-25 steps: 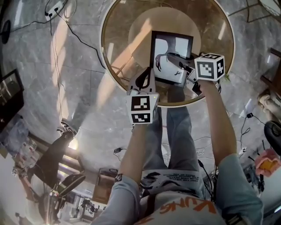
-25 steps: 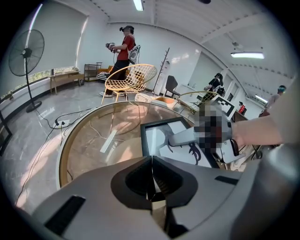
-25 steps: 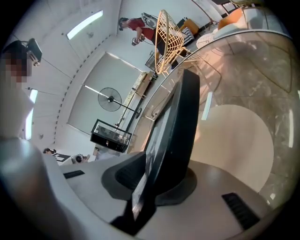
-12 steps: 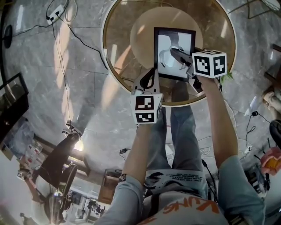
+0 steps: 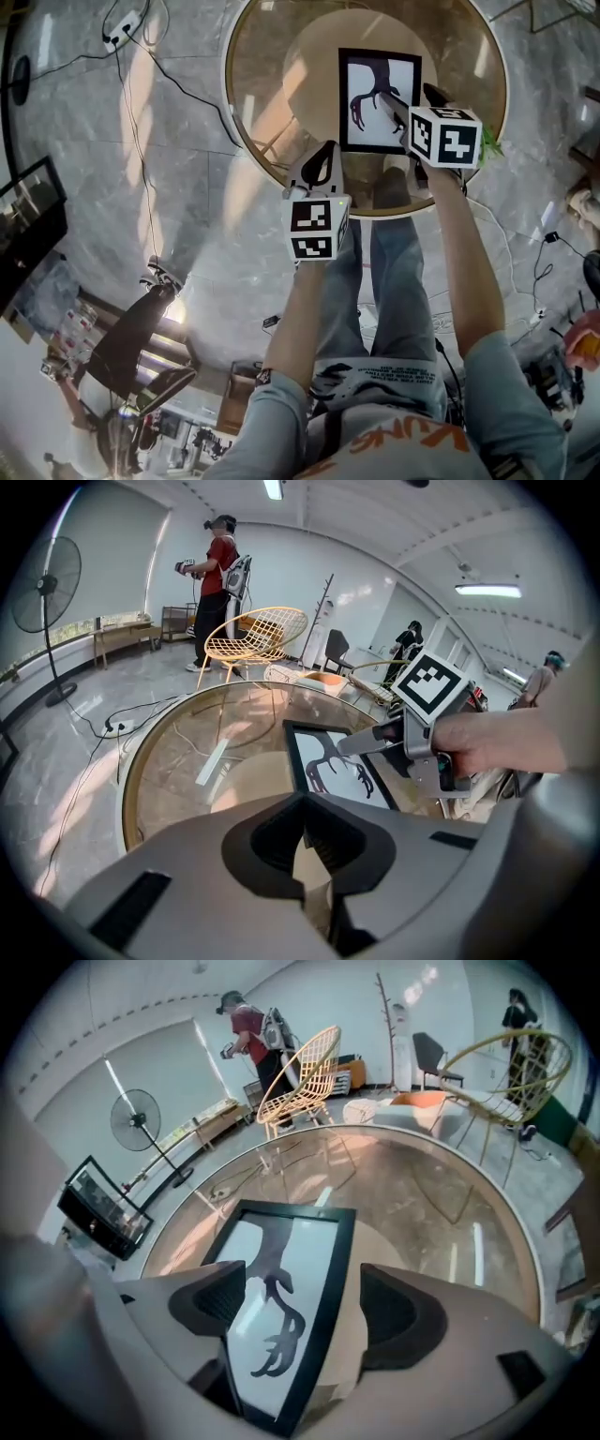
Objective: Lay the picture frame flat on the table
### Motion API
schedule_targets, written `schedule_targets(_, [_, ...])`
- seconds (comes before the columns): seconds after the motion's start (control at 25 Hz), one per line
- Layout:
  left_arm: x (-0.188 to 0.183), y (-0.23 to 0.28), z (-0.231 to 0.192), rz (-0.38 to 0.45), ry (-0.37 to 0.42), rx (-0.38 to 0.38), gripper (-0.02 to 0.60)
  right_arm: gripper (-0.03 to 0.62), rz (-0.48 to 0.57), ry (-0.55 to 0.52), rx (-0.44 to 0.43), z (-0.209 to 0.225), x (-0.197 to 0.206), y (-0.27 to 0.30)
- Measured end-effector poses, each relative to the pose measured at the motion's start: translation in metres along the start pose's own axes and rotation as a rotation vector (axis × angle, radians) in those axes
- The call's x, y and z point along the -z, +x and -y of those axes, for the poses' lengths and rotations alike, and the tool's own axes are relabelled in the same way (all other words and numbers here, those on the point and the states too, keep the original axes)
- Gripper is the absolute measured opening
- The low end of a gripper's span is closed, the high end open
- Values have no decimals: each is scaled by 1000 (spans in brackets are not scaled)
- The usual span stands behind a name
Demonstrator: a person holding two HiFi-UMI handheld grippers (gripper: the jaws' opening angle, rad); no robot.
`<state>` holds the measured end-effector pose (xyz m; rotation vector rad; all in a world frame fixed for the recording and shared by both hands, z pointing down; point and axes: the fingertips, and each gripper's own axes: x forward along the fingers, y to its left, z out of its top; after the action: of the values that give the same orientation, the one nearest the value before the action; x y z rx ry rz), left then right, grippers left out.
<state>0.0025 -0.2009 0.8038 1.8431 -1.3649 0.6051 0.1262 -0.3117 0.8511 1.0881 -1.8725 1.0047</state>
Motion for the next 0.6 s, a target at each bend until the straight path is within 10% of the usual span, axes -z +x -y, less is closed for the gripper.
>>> schedule_targets(0.16, [2,-8,-5,7,-3,4,21,326,59,15,57,6,2,-11])
schedule_targets(0.4, [-6,-19,-7,35,7,18,21,7,180,-9,84,-13,-4,-36])
schedule_targets(0.6, [-15,-36,-4,55,6,23,21,-3,251,39,-79,-57,-7,-67])
